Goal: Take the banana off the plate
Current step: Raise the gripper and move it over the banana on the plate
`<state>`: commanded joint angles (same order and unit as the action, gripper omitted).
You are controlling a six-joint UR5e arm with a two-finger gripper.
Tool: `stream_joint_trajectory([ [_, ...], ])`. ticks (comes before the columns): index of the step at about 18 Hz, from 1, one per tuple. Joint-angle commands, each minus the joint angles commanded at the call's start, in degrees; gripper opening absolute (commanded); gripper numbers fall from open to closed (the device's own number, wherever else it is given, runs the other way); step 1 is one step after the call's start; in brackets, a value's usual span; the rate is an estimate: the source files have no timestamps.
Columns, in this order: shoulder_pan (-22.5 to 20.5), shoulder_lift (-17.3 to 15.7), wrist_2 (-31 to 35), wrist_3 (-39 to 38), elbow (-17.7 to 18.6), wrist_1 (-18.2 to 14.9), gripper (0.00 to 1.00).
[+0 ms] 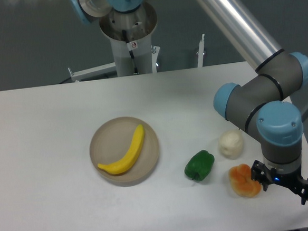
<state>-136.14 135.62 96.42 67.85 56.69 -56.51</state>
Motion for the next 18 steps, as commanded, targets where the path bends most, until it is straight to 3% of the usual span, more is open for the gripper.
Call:
stream_joint_trajectory([
  [9, -0.09, -1.31, 0.17, -0.97, 0.96, -0.52, 1.0],
  [13, -0.09, -5.79, 0.09, -1.14, 6.14, -1.23, 1.0],
  [18, -0.18, -13.61, -0.97, -1.49, 9.22, -13.69, 1.0],
])
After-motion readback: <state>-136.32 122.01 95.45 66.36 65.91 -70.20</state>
